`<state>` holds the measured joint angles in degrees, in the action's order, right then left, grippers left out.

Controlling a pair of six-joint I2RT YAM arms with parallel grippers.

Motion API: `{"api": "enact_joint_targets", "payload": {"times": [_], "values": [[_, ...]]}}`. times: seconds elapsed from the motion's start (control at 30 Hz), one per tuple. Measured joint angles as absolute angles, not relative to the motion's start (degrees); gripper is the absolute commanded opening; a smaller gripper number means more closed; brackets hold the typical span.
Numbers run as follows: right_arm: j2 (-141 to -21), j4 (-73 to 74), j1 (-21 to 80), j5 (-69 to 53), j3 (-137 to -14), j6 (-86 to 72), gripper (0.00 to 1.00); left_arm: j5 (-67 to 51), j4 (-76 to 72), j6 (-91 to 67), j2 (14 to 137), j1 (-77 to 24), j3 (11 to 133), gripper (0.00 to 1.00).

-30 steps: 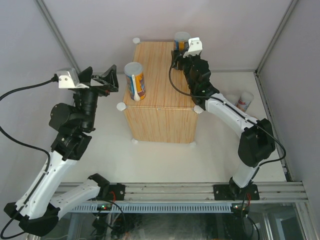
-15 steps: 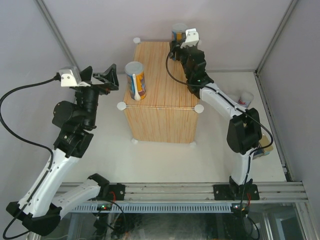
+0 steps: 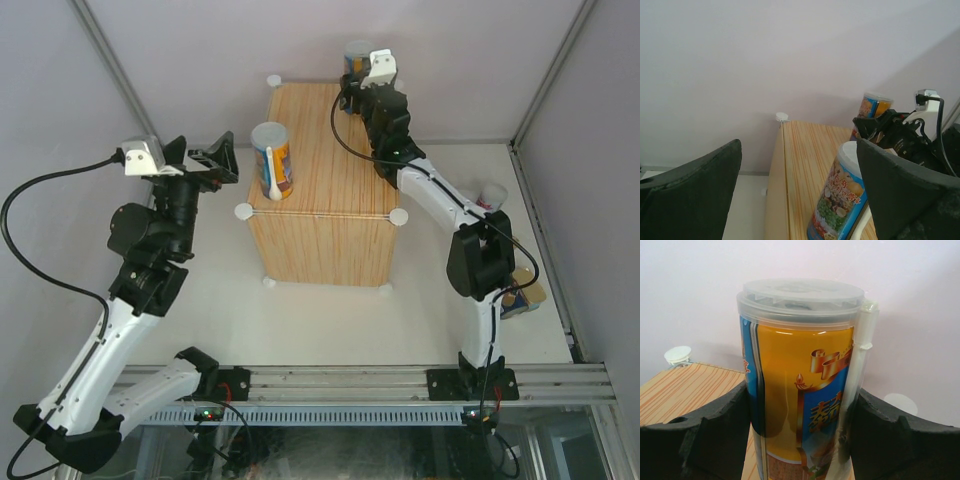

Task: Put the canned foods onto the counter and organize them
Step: Place the canned food on the counter.

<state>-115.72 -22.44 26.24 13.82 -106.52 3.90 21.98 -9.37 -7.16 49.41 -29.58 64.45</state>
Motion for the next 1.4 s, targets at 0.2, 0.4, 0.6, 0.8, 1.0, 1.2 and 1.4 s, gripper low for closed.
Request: {"api": "enact_joint_targets", "payload": {"times": [0.2,0.4,0.6,0.8,1.0,1.2,1.4], "values": [[-117.14,-18.44,26.24,14.26,-110.34,3.75,0.23,21.76,-9.37,-7.55,49.19,-29.47,64.42,1.0],[-117.16,-16.97,26.22,14.92,-110.78,3.36,0.28,21.69,-9.8,-7.64,48.73,-29.43,63.64,1.0],[-116.18,-18.31,26.24,15.35,-108.53,2.44,0.42,20.91,-9.96,-8.29,48.62,-29.32,63.42,1.0],[-114.26,-19.68,26.28,15.4,-105.34,2.09,0.57,20.45,-10.28,-8.51,48.47,-29.21,63.07,1.0],[-113.12,-19.79,26.33,15.73,-103.92,1.65,0.7,20.1,-10.22,-8.64,48.42,-29.08,62.63,1.0],[-113.03,-16.86,26.7,16.03,-103.92,0.8,0.78,19.29,-10.26,-9.58,48.42,-28.77,62.63,1.0],[-113.03,-12.86,26.61,16.43,-103.98,0.03,0.86,19.05,-10.33,-10.52,48.66,-28.56,62.63,1.0]]}}
